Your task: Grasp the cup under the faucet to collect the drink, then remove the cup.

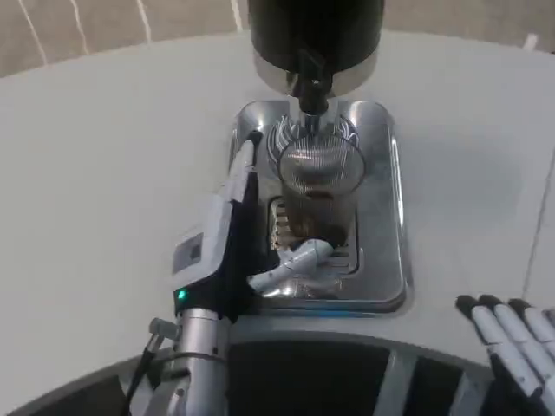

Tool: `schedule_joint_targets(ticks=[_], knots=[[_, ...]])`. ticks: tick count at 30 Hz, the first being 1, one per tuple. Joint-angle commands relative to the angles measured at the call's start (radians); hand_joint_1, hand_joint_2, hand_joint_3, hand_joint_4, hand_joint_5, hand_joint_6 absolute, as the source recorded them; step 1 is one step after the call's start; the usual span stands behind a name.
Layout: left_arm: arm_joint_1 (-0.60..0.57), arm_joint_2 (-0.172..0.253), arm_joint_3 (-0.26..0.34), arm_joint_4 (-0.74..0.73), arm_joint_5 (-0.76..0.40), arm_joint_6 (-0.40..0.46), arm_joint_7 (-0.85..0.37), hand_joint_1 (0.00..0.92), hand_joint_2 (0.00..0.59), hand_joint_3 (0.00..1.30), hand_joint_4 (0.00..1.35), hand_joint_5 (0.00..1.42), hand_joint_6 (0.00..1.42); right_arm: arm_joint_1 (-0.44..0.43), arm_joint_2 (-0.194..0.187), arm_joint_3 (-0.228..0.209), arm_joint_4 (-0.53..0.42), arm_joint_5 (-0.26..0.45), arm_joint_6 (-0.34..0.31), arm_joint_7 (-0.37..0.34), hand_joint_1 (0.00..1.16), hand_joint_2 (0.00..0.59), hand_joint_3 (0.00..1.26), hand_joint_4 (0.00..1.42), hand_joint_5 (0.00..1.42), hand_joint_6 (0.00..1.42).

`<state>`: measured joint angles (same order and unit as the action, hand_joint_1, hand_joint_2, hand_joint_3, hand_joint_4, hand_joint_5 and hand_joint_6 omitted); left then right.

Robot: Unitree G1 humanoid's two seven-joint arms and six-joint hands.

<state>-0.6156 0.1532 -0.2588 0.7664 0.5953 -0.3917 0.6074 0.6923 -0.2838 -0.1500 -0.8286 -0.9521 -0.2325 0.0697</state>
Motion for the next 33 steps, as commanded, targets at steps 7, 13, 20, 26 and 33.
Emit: schedule_joint_targets(ticks=[7, 13, 20, 26, 33], knots=[[-0.082, -0.031, -0.012, 0.114, -0.017, -0.021, 0.008, 0.329, 0.041, 0.00, 0.00, 0.14, 0.20, 0.010, -0.001, -0.002, -0.009, 0.017, -0.008, 0.027, 0.75, 0.312, 0.00, 0.00, 0.00, 0.00], [-0.107, -0.044, -0.015, 0.151, -0.014, -0.038, 0.035, 0.387, 0.050, 0.00, 0.00, 0.20, 0.27, -0.002, 0.000, -0.003, -0.005, 0.021, -0.002, 0.038, 0.75, 0.312, 0.00, 0.00, 0.00, 0.00], [-0.120, -0.062, -0.030, 0.191, -0.010, -0.055, 0.060, 0.447, 0.064, 0.00, 0.00, 0.30, 0.45, -0.003, 0.006, 0.004, -0.011, 0.024, -0.002, 0.049, 0.75, 0.313, 0.00, 0.00, 0.00, 0.00], [-0.129, -0.067, -0.044, 0.209, -0.009, -0.070, 0.067, 0.468, 0.066, 0.02, 0.05, 0.39, 0.61, 0.004, 0.014, 0.006, -0.017, 0.023, 0.003, 0.057, 0.75, 0.315, 0.00, 0.00, 0.00, 0.00], [-0.142, -0.078, -0.071, 0.240, 0.008, -0.049, 0.063, 0.476, 0.072, 0.04, 0.10, 0.47, 0.74, -0.007, 0.025, 0.003, -0.038, 0.041, 0.017, 0.083, 0.74, 0.316, 0.00, 0.00, 0.00, 0.00]])
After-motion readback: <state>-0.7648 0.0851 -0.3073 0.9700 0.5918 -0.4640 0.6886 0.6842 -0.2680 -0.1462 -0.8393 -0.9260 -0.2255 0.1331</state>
